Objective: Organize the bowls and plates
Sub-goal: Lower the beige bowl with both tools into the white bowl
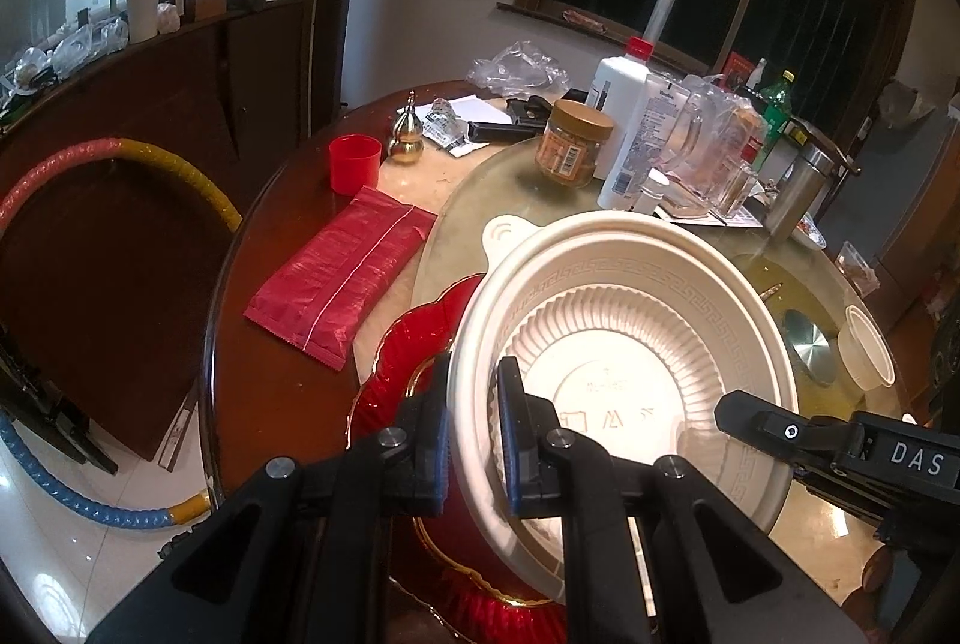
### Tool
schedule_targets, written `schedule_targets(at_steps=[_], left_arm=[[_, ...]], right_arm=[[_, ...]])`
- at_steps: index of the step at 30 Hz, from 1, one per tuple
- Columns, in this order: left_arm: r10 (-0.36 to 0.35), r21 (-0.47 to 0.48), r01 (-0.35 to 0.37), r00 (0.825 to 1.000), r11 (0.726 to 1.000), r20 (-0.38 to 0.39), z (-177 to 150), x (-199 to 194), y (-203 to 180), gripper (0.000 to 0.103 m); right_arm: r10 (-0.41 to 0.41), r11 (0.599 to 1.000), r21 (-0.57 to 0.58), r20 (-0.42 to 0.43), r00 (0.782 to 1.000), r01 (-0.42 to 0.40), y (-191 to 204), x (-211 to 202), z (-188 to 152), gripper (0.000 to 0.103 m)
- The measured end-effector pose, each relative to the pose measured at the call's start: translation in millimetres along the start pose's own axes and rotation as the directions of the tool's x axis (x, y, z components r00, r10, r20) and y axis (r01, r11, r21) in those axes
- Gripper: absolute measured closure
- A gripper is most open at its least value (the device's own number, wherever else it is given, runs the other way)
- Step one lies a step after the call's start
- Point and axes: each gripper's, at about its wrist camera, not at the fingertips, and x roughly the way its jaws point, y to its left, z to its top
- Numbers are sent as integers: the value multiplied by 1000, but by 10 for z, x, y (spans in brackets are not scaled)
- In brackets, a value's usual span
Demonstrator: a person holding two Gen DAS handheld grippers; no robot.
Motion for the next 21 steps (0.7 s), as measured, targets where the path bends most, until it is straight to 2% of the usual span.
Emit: schedule_targets(at_steps=[10, 21], left_arm=[[10, -1, -10, 1000, 1000, 8, 5, -3, 38, 91], [28, 13, -28, 999, 1000, -18, -23, 96, 4, 89]], right_arm=[[3, 1000, -10, -3, 1000, -3, 52, 34, 7, 91], [-5, 1000, -1, -12, 1000, 5, -4, 86, 34, 91]])
